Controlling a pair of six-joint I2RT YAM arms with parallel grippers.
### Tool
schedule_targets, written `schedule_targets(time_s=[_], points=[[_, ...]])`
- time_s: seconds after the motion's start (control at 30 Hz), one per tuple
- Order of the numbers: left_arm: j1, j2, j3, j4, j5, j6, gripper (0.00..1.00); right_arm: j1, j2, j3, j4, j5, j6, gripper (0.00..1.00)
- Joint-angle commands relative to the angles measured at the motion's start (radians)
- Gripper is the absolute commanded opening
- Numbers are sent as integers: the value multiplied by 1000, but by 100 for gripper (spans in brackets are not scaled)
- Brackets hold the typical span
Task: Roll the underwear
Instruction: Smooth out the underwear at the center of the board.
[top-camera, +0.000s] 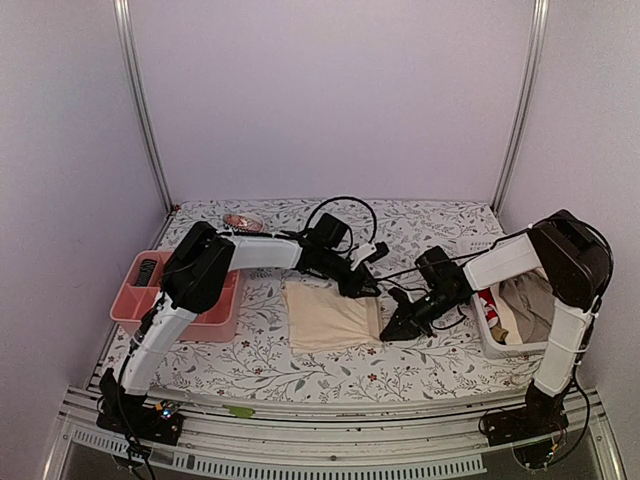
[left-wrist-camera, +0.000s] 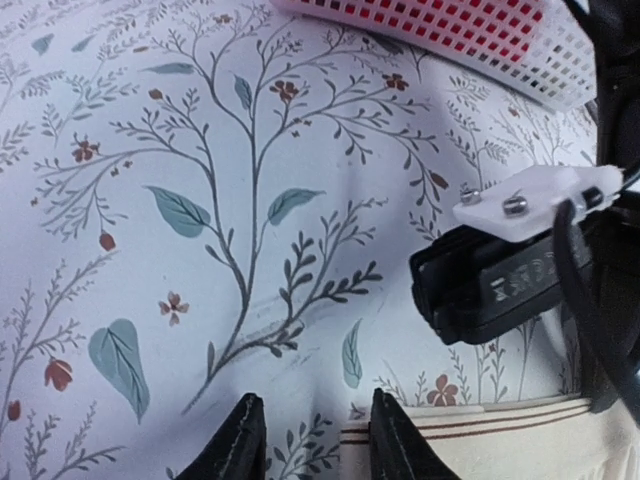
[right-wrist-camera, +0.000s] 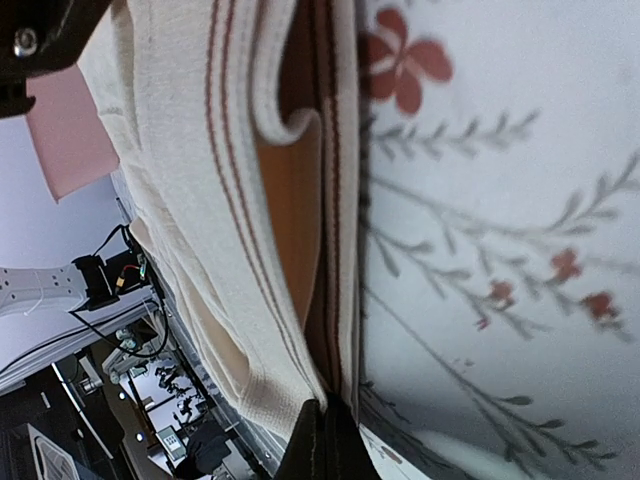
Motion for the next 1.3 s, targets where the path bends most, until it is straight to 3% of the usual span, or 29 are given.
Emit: schedule_targets(time_s=[0.0, 0.2, 0.33, 0.47, 0.63, 0.83, 1.1, 1.27], points=[[22, -107, -13, -101, 26, 42, 37, 47, -25, -68, -24, 29, 56, 0], [84, -333, -214, -63, 85, 16, 39, 51, -83, -84, -9, 25, 103, 0], [128, -501, -429, -65, 109, 31, 40, 47, -149, -19, -65, 56, 105, 34], [140, -599, -625, -75, 80, 46, 40, 18, -203, 41, -126, 82, 79, 46], [139, -699, -768, -100, 21, 36, 38, 6, -171, 145, -209, 140, 3, 45], [123, -834, -942, -145, -24, 135, 33, 59, -80, 260, -204, 11, -50, 35], [63, -881, -1026, -223, -92, 267, 30, 107, 46, 233, -149, -99, -81, 28], [17, -870, -1036, -208, -127, 299, 32, 105, 116, 198, -139, -83, -104, 26]])
